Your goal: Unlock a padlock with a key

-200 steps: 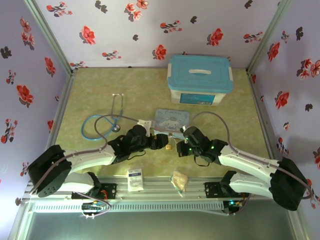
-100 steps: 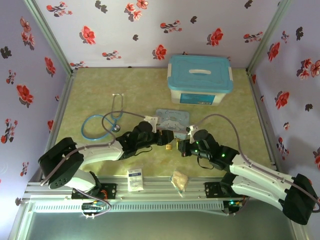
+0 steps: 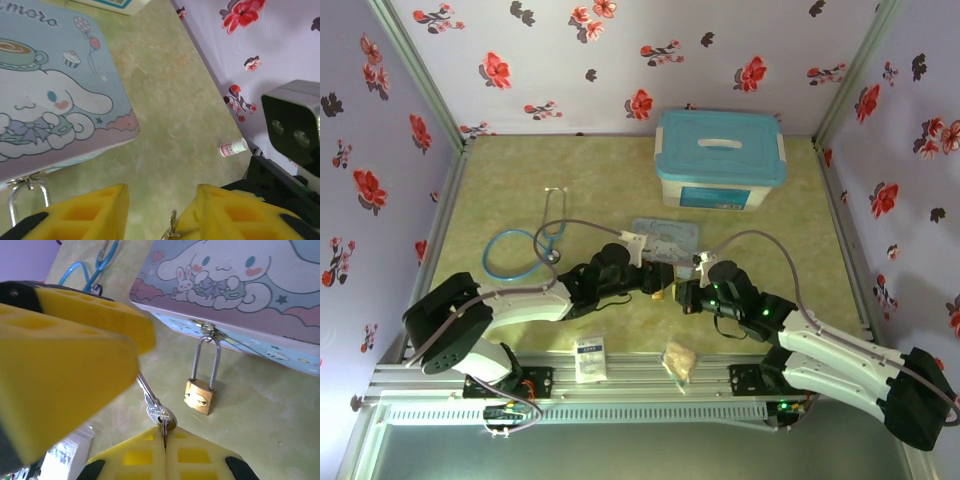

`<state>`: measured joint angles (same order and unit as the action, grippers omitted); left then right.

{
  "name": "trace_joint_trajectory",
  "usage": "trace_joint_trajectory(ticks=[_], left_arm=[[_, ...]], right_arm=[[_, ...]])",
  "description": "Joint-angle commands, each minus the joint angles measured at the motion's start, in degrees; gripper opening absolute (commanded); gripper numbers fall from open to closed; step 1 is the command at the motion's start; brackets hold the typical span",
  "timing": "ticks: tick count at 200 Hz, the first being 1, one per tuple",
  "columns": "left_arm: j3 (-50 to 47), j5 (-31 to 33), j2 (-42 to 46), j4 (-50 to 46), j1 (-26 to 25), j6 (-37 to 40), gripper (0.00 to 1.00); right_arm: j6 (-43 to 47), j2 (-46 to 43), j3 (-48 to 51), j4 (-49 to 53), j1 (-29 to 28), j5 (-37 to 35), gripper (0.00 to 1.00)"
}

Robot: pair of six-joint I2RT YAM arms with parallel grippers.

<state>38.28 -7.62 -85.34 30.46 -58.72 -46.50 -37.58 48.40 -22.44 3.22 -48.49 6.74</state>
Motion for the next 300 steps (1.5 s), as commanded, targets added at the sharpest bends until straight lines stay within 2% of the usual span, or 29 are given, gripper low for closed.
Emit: trace_joint_trajectory(ticks=[1, 22, 41, 55, 79, 86, 96, 103, 117, 125, 132, 157, 167, 226, 254, 276, 300], left_arm=[[1.67, -2.05, -1.47, 1.89, -0.33, 0.8, 0.3], [1.7, -1.96, -1.43, 1.59, -0.31, 1.05, 0.25], [2.31, -2.01, -1.5, 0.0, -0.36, 1.61, 0.06], [2.33, -2.97, -1.61, 0.52, -0.34, 2.2, 0.0], [2.48, -3.55, -1.36, 0.74, -0.32, 2.21, 0.0], [2.28, -3.54, -1.09, 0.97, -0.34, 2.31, 0.0], [1.71, -3.25, -0.43, 1.93, -0.26, 1.88, 0.0], [1.14, -2.92, 0.18, 2.78, -0.09, 1.2, 0.0], [-0.58, -1.98, 1.6, 5.68, 0.33, -0.78, 0.0], [-1.59, -1.71, 2.36, 8.19, 0.61, -1.8, 0.0], [-2.57, -1.78, 2.96, 10.65, 0.82, -2.75, 0.0], [-7.64, -3.1, 5.15, 25.12, 1.07, -4.68, 0.0], [-8.91, -2.81, 6.68, 28.05, 1.23, -5.24, 0.0], [-9.9, 1.43, 16.86, 20.14, 1.59, -2.19, 0.0], [-9.91, 1.66, 18.87, 19.35, 1.53, -1.14, 0.0], [-10.31, 2.09, 19.33, 19.82, 1.26, -1.13, 0.0], [-11.02, 2.86, 19.04, 21.95, 1.24, -1.4, 0.0]], right_arm=[[-0.79, -1.35, 1.31, -3.47, 1.14, 2.42, 0.0], [-0.43, -1.66, 1.59, -2.9, 2.05, 2.98, 0.0], [0.11, -1.5, 1.6, -2.26, 2.45, 3.59, 0.0], [0.85, -1.78, 1.53, -1.56, 2.96, 3.93, 0.0], [1.49, -2.58, 1.55, -0.73, 4.46, 5.44, 0.01], [1.62, -2.77, 1.53, -0.6, 5.17, 7.04, 0.09], [1.87, -3.15, 1.27, 0.09, 6.46, 9.22, 0.46], [1.75, -3.88, 1.24, 0.77, 7.33, 9.5, 0.64], [0.97, -6.02, 2.25, -0.78, 9.09, 11.04, 0.79], [-0.55, -7.63, 3.76, -4.69, 10.06, 12.5, 0.92], [-2.04, -8.58, 4.78, -7.89, 10.59, 13.83, 0.99], [-4.99, -8.9, 5.57, -18.37, 13.58, 20.55, 0.99], [-5.84, -8.39, 5.44, -21.65, 14.5, 22.11, 0.99], [-12.17, 1.12, 5.36, -43.11, 15.0, 27.41, 0.98], [-17.29, 6.64, 6.11, -56.51, 14.83, 32.74, 0.88], [-18.3, 7.47, 6.17, -58.94, 14.74, 33.63, 0.71], [-18.14, 7.49, 6.31, -59.6, 14.31, 32.55, 0.63]])
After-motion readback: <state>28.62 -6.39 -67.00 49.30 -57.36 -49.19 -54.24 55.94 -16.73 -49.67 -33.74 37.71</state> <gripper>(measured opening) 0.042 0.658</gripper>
